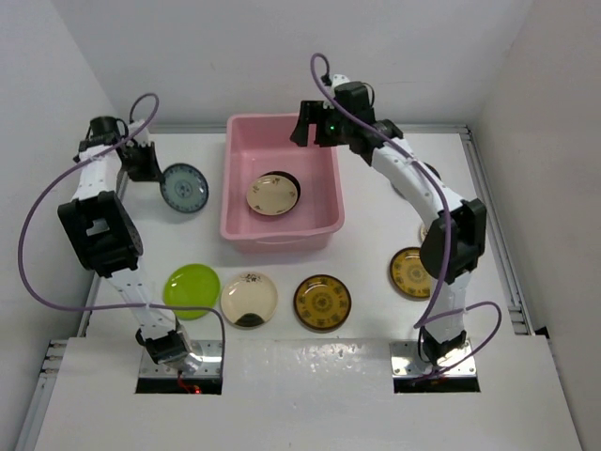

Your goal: Place the plates into the plastic bin on the countertop

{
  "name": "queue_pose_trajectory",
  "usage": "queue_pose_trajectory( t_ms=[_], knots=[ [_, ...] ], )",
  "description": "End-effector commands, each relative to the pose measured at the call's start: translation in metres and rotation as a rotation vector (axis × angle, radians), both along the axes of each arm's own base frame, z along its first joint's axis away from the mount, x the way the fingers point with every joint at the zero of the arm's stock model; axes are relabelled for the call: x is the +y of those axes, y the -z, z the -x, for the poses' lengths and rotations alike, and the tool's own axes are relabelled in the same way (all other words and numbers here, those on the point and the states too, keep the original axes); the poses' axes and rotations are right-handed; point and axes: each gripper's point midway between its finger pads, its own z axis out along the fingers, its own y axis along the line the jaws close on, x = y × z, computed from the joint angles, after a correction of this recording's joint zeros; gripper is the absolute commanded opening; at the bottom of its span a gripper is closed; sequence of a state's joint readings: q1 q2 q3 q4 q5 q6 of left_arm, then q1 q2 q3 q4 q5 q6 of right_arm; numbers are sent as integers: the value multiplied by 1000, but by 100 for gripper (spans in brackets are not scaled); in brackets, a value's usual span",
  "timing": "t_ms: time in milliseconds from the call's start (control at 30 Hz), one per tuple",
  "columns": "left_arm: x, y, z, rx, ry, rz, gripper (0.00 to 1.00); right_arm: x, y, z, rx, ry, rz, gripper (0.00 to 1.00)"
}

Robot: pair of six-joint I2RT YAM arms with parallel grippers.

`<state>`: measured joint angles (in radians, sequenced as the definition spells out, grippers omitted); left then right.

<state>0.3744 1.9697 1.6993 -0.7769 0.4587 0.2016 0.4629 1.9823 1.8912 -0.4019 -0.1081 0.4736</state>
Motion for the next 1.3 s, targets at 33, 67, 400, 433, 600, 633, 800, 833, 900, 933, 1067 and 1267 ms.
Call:
queue_pose_trajectory(
  t_ms=[33,67,400,433,600,633,800,833,900,933,1067,1267],
  knots=[
    [-20,-94,-24,-194,53,-68,0,-29,-7,-6,-29,58,-16,86],
    [-18,-119,-33,-255,47,-85,0,-34,-4,-6,-21,68,-18,86],
    [-165,-186,-45,-402,317,42,0,-93,20,2,59,214,-32,86],
    [-179,-177,-42,-380,345,52,0,-102,20,1,65,236,-43,86],
    [-231,-98,-43,-202,422,51,0,-142,33,8,117,329,-94,86],
    [-237,-89,-44,-182,434,54,0,-152,32,9,119,349,-93,86],
    [-251,-50,-56,-119,451,16,0,-167,37,20,128,376,-73,86],
    [-256,-45,-57,-113,460,17,0,-170,40,22,130,380,-65,86],
    [-261,-32,-59,-91,469,19,0,-170,41,25,136,379,-63,86],
    [-259,-32,-60,-90,461,8,2,-170,41,25,138,380,-63,86],
    [-256,-27,-64,-89,455,-16,59,-171,39,25,135,374,-62,86],
    [-261,-58,-72,-186,494,-70,88,-187,43,19,172,425,-125,86]
  ],
)
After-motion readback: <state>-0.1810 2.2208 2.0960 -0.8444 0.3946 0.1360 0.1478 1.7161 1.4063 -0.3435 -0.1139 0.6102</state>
